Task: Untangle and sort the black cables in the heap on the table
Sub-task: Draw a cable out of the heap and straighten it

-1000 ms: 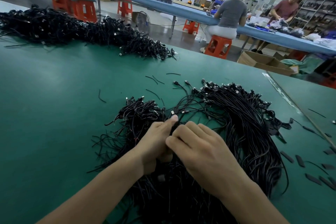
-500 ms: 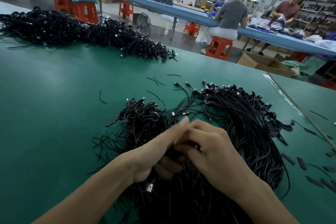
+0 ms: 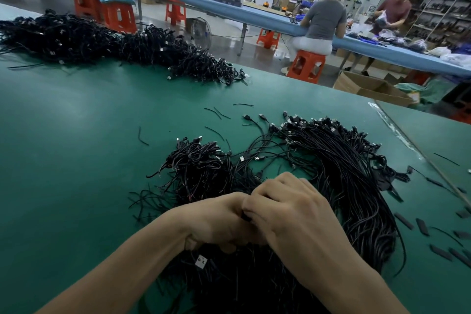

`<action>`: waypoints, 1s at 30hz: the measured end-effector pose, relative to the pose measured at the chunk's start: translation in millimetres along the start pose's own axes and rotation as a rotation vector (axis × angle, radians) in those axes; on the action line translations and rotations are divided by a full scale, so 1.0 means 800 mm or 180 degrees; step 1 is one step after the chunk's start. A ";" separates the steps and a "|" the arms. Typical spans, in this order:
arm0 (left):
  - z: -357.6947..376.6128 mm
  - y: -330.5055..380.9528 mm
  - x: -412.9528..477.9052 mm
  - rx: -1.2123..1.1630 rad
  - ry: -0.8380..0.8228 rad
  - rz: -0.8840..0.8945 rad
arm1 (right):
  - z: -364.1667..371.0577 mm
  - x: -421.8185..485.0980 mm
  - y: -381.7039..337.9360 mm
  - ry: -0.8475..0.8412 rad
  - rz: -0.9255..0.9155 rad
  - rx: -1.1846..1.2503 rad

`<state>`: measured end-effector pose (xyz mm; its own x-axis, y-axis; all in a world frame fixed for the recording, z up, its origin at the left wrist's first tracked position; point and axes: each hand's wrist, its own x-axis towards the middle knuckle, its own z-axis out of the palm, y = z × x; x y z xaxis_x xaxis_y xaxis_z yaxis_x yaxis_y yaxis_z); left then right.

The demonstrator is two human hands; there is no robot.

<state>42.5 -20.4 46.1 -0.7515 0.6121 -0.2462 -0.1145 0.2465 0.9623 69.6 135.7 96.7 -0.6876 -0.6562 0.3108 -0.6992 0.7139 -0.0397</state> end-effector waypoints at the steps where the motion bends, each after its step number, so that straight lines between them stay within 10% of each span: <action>1: 0.001 0.000 0.000 -0.0039 0.0050 -0.0006 | 0.001 0.000 -0.001 -0.0024 0.0067 0.0037; 21: 0.014 0.004 0.004 -0.0017 0.0649 0.0135 | 0.006 0.006 -0.006 -0.0067 0.1000 0.0303; 30: 0.007 -0.008 0.006 -0.1835 0.0754 0.0405 | 0.008 0.006 0.022 0.0335 0.0920 0.0222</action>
<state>43.1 -15.1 37.9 -0.8981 0.4108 -0.1573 -0.2967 -0.3017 0.9061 53.0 143.9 91.7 -0.8383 -0.3970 0.3737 -0.4919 0.8463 -0.2046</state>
